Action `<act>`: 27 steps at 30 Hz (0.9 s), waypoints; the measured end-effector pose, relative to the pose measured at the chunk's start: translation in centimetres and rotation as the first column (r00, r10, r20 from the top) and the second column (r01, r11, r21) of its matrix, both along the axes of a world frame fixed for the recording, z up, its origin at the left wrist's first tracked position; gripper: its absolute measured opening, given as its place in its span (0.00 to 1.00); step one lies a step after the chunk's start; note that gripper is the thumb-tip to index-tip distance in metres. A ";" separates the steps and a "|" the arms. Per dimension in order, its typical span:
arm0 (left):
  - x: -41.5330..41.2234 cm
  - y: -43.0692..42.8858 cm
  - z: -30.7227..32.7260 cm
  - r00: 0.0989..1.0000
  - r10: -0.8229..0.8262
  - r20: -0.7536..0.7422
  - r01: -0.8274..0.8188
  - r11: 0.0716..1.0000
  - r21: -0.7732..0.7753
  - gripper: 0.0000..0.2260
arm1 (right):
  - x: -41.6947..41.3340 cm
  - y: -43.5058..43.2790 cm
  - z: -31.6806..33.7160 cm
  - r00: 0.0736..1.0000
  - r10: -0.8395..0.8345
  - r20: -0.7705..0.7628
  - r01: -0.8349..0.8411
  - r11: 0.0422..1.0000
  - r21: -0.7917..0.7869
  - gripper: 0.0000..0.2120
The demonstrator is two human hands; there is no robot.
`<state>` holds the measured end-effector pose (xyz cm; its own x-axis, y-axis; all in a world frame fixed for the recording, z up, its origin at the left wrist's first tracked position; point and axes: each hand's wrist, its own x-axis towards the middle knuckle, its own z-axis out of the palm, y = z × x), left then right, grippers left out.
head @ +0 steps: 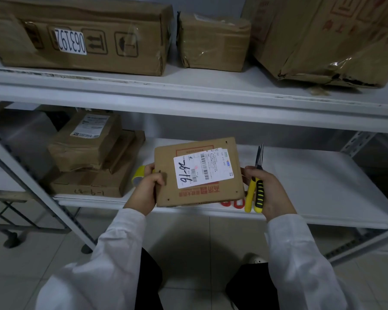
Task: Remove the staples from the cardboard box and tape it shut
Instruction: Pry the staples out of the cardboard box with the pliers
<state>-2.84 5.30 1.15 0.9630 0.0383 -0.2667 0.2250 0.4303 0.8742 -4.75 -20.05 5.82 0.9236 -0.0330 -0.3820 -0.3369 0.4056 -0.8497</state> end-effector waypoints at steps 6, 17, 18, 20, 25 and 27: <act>0.3 -0.6 0.1 1.000 0.027 -0.010 -0.023 0.961 0.275 0.25 | -0.1 0.1 -0.2 1.000 -0.008 -0.027 0.006 0.996 -0.085 0.12; -0.2 -1.2 1.0 0.989 0.134 -0.068 -0.133 0.991 0.025 0.14 | -0.3 0.5 -0.6 0.998 0.009 -0.056 -0.008 1.000 0.020 0.11; -0.2 -1.1 0.9 0.990 0.128 -0.066 -0.126 0.992 0.025 0.16 | -0.3 0.5 -0.7 0.998 -0.010 -0.063 0.013 0.999 0.043 0.14; -0.2 -0.8 0.7 0.995 0.078 -0.061 -0.077 0.997 0.026 0.24 | -0.4 0.4 -0.5 0.999 -0.002 -0.050 0.006 0.996 0.092 0.08; -0.8 -0.2 0.3 0.999 -0.053 -0.010 0.054 0.988 0.146 0.31 | -0.8 0.8 -0.3 0.998 0.060 0.019 -0.061 0.997 0.047 0.09; -0.8 0.2 0.1 0.995 -0.094 -0.012 0.095 0.977 0.192 0.31 | -0.8 0.9 -0.5 0.999 0.040 0.013 -0.040 0.999 -0.004 0.14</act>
<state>-3.69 5.52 1.21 0.9640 -0.0019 -0.2660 0.2592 0.2309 0.9378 -5.53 -19.12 5.32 0.9291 0.0028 -0.3697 -0.3417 0.3886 -0.8557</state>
